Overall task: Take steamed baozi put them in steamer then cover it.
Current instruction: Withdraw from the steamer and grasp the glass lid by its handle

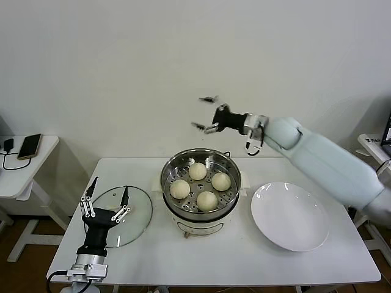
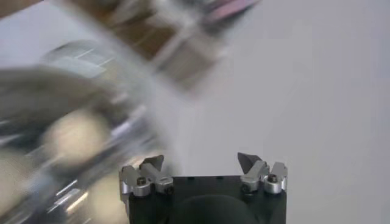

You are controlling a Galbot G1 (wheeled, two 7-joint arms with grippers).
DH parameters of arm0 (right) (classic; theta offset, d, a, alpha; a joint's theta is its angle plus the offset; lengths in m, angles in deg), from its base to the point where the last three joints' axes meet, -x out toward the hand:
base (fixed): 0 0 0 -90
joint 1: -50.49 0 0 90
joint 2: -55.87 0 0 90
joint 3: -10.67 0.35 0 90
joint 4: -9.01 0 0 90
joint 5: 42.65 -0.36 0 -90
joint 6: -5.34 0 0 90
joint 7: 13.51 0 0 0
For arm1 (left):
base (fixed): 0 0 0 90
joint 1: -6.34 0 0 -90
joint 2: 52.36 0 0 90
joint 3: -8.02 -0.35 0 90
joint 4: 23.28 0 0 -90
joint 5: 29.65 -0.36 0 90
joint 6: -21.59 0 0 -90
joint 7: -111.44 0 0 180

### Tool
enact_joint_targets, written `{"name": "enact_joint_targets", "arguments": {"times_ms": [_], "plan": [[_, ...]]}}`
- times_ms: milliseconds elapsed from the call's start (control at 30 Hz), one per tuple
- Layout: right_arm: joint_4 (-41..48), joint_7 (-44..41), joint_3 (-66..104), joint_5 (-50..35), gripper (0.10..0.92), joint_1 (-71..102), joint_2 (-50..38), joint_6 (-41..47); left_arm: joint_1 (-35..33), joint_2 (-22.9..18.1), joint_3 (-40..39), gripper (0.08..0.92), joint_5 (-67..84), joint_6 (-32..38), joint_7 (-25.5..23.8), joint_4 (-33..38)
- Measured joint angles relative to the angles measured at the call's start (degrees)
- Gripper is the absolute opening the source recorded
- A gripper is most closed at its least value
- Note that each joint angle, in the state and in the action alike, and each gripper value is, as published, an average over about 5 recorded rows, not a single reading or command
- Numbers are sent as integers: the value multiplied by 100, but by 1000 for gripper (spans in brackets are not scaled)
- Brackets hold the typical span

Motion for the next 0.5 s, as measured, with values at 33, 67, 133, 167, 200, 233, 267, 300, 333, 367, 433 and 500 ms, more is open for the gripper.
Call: {"name": "enact_joint_targets", "arguments": {"times_ms": [33,67,133,167,200,233,267,300,333,367,433,500], "plan": [[-58,258,333,-4,823,303,-14,-82,12,16,18,823,-108,11,9,-54],[-108,485,656,-7,823,599,-19,-158,26,31,35,823,-223,21,20,-110],[-199,875,1309,-12,823,1206,-6,-294,55,64,76,823,-483,41,35,-232],[-240,1034,1619,-12,823,1497,10,-353,70,81,98,823,-624,50,40,-294],[-283,1181,1929,-12,823,1790,34,-408,86,98,123,823,-783,59,43,-362],[-326,1311,2231,-12,823,2077,63,-457,102,116,149,823,-952,69,44,-434],[-371,1426,2524,-9,823,2357,97,-502,116,135,177,823,-1128,77,45,-507],[-416,1529,2805,-5,823,2631,135,-544,131,155,205,823,-1319,85,43,-587],[-460,1621,3074,1,823,2897,176,-581,146,177,235,823,-1518,92,39,-673],[-504,1703,3330,8,823,3155,220,-615,161,201,262,823,-1722,96,32,-763],[-593,1840,3796,26,823,3640,313,-672,195,250,299,823,-2132,96,7,-957],[-686,1951,4219,47,823,4099,411,-717,230,293,314,823,-2515,74,-25,-1161]]}}
